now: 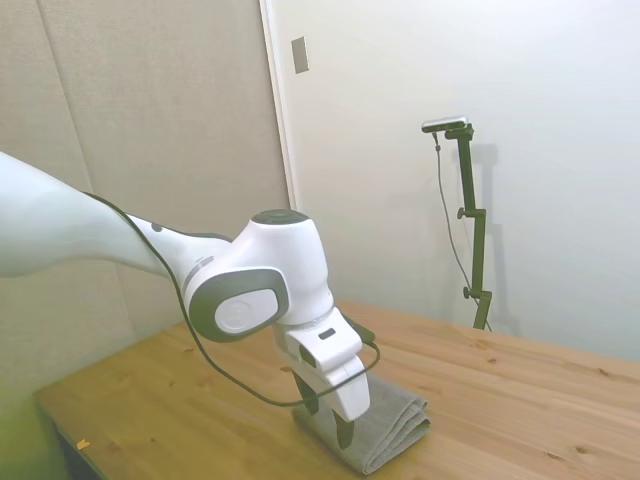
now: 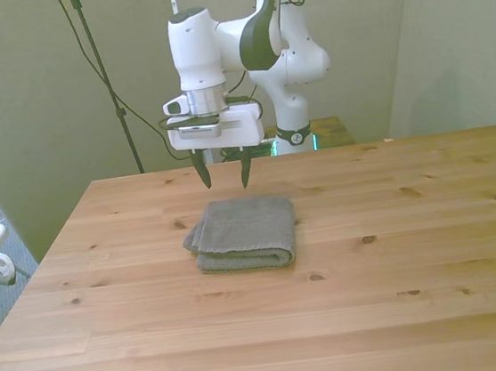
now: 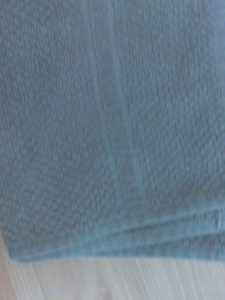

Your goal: Unfold the towel

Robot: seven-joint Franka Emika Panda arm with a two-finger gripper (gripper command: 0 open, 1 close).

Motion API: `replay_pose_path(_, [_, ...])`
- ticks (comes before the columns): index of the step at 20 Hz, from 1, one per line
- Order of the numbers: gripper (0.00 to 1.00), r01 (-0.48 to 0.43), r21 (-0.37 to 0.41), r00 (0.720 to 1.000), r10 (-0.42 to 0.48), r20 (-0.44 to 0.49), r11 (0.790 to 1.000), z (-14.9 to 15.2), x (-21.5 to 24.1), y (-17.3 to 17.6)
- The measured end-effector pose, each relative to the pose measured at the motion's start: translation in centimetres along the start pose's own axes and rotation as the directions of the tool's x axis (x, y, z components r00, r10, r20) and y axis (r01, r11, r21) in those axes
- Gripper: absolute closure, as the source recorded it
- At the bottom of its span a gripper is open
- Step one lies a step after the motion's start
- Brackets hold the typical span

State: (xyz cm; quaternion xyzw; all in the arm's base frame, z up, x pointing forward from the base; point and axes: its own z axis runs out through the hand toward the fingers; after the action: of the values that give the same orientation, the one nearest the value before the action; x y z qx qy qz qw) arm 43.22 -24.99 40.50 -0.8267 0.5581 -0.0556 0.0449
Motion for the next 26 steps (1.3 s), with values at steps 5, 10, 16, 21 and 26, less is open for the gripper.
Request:
replay_pose_path(5, [0.00, -0.049, 0.004, 0.999, 0.049, -0.002, 0.999, 1.2, 3.1, 3.0])
replay_pose_path(10, [0.00, -0.047, 0.104, 0.998, 0.043, 0.042, 0.994, 2.7, 4.8, 3.5])
replay_pose_path(16, [0.00, 0.010, 0.197, 0.993, -0.033, 0.113, 0.980, 4.2, 5.0, 3.2])
replay_pose_path(21, [0.00, 0.047, 0.243, 0.976, -0.096, 0.193, 0.969, 4.8, 4.7, 3.1])
replay_pose_path(26, [1.00, 0.044, 0.266, 0.966, -0.109, 0.235, 0.963, 4.9, 5.6, 4.0])
